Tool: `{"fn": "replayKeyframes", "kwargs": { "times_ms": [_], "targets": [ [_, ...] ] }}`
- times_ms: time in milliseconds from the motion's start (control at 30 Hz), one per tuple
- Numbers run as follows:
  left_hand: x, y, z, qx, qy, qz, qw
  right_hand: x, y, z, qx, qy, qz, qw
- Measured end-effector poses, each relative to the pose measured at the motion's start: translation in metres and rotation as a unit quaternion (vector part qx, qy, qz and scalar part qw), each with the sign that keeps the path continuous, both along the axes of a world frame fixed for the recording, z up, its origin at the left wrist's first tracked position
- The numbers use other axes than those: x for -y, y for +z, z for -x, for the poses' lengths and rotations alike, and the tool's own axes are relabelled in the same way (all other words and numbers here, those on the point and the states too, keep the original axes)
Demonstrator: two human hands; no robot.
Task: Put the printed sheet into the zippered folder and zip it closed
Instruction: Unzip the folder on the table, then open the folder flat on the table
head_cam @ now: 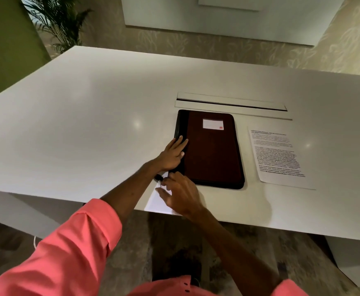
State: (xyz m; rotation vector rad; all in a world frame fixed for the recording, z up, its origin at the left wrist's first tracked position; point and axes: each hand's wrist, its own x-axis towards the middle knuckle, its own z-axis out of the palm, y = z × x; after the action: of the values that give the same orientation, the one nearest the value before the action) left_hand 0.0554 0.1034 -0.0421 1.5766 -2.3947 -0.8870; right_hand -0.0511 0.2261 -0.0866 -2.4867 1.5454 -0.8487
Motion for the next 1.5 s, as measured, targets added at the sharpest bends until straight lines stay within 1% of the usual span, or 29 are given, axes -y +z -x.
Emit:
{"fn": "replayKeyframes", "kwargs": {
  "times_ms": [100,200,333,467,567,633,700,800,967,1100,1233,1333,1400,1500],
  "targets": [
    [0.003,0.006,-0.005,0.013,0.005,0.048,0.999,0.001,0.006,0.008,0.033,0.0,-0.019,0.999],
    [0.008,0.015,-0.008,0.002,0.024,0.07,0.997,0.009,0.015,0.026,0.066,-0.022,-0.008,0.998],
    [0.004,0.009,-0.009,0.004,0.017,0.102,0.995,0.037,0.027,0.069,0.11,-0.113,-0.008,0.987],
    [-0.002,-0.001,-0.003,0.001,0.037,0.12,0.992,0.061,0.035,0.12,0.107,-0.234,-0.009,0.966],
    [-0.001,-0.003,0.004,-0.006,0.056,0.112,0.992,0.07,0.041,0.146,0.091,-0.317,-0.059,0.942],
    [0.002,-0.002,0.007,-0.011,0.068,0.098,0.993,0.073,0.043,0.157,0.083,-0.353,-0.097,0.927],
    [0.004,-0.001,0.009,-0.013,0.077,0.089,0.993,0.075,0.042,0.163,0.099,-0.369,-0.124,0.916],
    [0.005,-0.002,0.009,-0.009,0.078,0.08,0.994,0.078,0.042,0.167,0.145,-0.379,-0.13,0.905],
    [0.008,-0.004,0.005,0.009,0.055,0.076,0.996,0.089,0.05,0.173,0.218,-0.394,-0.152,0.88],
    [0.015,0.002,0.004,0.035,0.036,0.084,0.995,0.099,0.071,0.18,0.262,-0.419,-0.156,0.855],
    [0.027,0.025,0.009,0.038,0.034,0.12,0.991,0.109,0.101,0.184,0.302,-0.384,-0.14,0.861],
    [0.032,0.058,0.016,-0.002,0.044,0.136,0.99,0.113,0.129,0.173,0.37,-0.319,-0.113,0.865],
    [0.034,0.086,0.023,-0.059,0.047,0.157,0.985,0.116,0.148,0.157,0.424,-0.26,-0.101,0.862],
    [0.032,0.13,0.032,-0.19,0.073,0.162,0.966,0.117,0.169,0.12,0.51,-0.16,-0.086,0.841]
  ]
}}
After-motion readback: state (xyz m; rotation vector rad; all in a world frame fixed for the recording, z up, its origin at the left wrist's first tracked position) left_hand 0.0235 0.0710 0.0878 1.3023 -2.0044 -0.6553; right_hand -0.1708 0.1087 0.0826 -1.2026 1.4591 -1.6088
